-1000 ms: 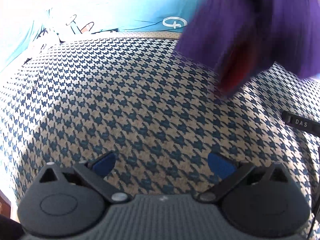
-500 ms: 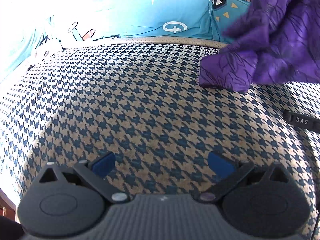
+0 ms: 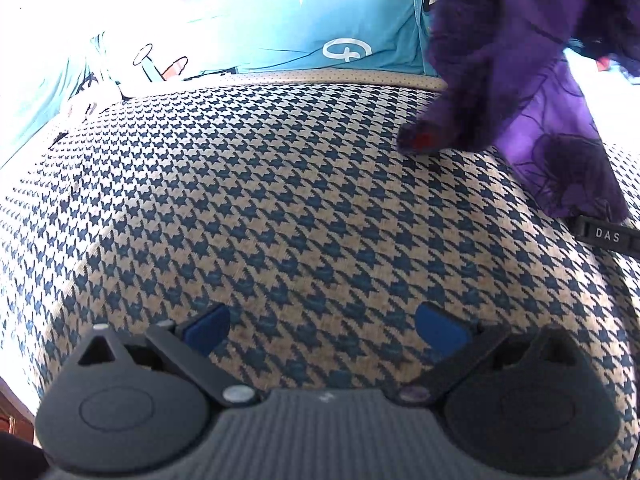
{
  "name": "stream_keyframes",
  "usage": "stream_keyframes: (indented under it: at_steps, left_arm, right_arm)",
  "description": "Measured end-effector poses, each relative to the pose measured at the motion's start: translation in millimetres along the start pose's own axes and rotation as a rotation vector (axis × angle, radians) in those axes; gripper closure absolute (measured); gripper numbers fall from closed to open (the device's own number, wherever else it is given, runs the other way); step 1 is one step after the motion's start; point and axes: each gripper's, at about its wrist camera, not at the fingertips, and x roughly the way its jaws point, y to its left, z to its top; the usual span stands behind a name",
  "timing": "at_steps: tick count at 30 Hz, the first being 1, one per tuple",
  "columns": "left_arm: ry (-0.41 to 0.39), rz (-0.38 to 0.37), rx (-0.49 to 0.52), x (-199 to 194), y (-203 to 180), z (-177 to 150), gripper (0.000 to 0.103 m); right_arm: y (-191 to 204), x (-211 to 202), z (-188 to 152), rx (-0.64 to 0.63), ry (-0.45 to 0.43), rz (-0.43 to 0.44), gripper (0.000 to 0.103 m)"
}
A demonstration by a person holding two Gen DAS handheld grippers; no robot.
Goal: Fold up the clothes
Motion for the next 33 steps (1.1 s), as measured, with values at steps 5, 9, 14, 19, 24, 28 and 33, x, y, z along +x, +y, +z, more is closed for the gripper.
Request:
stream_keyframes:
  at_steps: [5,9,14,19,24,28,33]
  left_arm:
    - [0.004,-0.011,0.016,1.5,-4.9,-2.1,0.000]
    - [0.008,-0.009,0.020,5.5,-10.3,-1.5,0.000]
    - [0.012,-0.024,0.035,7.3,-10.0,-3.3,0.000]
    - [0.031,-0.020,0.035,15.9,-15.1,-6.1,0.000]
    - [0.039,-0.025,0.039,22.8,-20.4,-9.6,0.000]
    - [0.038,-0.031,0.029,27.2,-20.5,-11.2,0.000]
    - [0.036,-0.032,0.013,33.9,-19.7,-9.5,0.000]
  right_arm:
    - [1.4,-0.2,-1.1,0.001,0.000,0.000,0.000]
    - [2.6,-0.3,-2.0,0.002,-0.001,0.000,0.000]
    - [4.3,-0.6,-3.1,0.002,-0.001,0.001,0.000]
    - [-0.8,-1.6,-0.1,0.006,-0.010,-0.006,0.000]
    - [3.8,0.0,-3.1,0.001,-0.010,-0.012,0.000]
    - [6.7,1.2,-4.6,0.006,-0.013,-0.010,0.000]
    - [8.0,2.3,-6.0,0.006,-0.014,-0.012,0.000]
